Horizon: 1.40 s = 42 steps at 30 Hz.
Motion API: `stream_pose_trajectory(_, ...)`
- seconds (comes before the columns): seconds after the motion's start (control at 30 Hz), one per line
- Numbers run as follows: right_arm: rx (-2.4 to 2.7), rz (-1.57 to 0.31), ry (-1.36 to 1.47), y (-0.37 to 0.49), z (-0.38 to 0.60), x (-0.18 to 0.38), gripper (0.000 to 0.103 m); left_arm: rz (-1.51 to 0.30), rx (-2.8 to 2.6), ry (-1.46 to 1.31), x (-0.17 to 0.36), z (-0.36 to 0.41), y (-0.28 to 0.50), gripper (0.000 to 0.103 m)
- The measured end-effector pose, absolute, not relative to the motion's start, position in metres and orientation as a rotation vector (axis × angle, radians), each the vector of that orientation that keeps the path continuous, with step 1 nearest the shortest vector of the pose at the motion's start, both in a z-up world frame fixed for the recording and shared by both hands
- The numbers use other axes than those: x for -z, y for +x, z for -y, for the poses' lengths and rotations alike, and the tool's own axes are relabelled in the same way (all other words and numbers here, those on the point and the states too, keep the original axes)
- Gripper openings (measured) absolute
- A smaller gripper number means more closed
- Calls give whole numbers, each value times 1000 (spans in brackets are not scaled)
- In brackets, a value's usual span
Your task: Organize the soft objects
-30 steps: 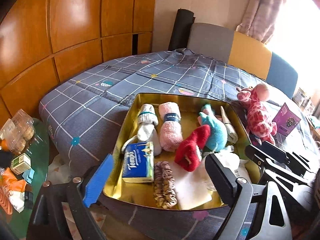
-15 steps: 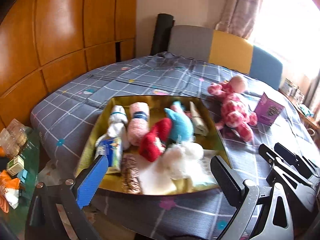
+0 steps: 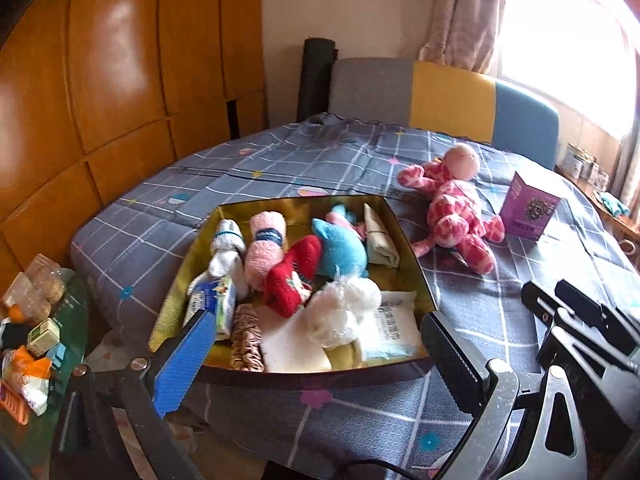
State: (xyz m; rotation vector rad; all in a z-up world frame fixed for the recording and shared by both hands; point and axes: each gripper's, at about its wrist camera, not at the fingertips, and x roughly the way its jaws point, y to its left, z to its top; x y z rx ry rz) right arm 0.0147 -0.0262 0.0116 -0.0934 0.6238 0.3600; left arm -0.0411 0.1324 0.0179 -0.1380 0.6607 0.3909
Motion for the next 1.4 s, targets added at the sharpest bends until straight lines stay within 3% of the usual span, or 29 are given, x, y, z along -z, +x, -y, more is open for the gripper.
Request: stream_pose_trajectory(1.4,-381,-635,-115,11,13,-7,42,-676,-424,-181,-15,-147,-43,103)
